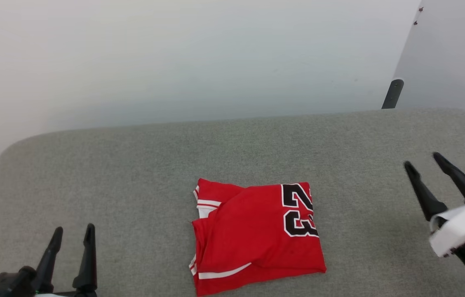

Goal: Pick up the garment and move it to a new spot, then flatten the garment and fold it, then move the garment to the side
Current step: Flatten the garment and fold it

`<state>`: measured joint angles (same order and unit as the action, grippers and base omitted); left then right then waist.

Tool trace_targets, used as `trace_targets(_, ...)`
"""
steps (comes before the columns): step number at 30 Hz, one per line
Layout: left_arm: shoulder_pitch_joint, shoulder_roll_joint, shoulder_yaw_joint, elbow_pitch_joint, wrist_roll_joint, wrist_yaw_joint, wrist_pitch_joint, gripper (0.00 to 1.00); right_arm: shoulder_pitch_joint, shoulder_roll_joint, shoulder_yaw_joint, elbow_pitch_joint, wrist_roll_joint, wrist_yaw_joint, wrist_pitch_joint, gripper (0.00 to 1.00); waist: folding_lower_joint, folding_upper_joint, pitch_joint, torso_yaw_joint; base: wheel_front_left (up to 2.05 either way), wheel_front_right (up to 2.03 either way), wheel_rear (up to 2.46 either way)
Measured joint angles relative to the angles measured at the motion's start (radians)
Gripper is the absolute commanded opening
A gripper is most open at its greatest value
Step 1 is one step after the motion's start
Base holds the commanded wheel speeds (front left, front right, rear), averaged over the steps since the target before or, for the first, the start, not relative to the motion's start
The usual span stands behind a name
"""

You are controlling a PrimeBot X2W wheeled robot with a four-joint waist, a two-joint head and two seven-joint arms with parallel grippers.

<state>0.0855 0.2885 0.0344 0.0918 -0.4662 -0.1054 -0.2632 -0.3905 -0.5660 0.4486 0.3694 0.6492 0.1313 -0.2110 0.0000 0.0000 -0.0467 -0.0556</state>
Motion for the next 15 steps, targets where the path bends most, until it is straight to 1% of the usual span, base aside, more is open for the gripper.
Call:
trace_targets(5,0.008,-0.002,0.02,-0.009,0.015,0.0,0.0,1.0,0.098,0.015,-0.105,-0.018,-0.036,0.0,-0.036,1.0,0.0,0.0,-0.008,-0.005,0.0,0.0,0.0)
trace_targets(9,0.018,-0.001,0.038,-0.015,0.03,-0.001,0.0,1.0,0.177,0.047,-0.178,-0.047,-0.067,0.0,-0.044,1.0,0.0,0.0,-0.012,-0.005,0.0,0.0,0.0)
trace_targets(15,0.024,-0.005,0.059,-0.018,0.046,-0.005,0.0,1.0,0.261,0.083,-0.254,-0.088,-0.11,0.0,-0.046,1.0,0.0,0.0,-0.016,0.002,0.0,0.0,0.0)
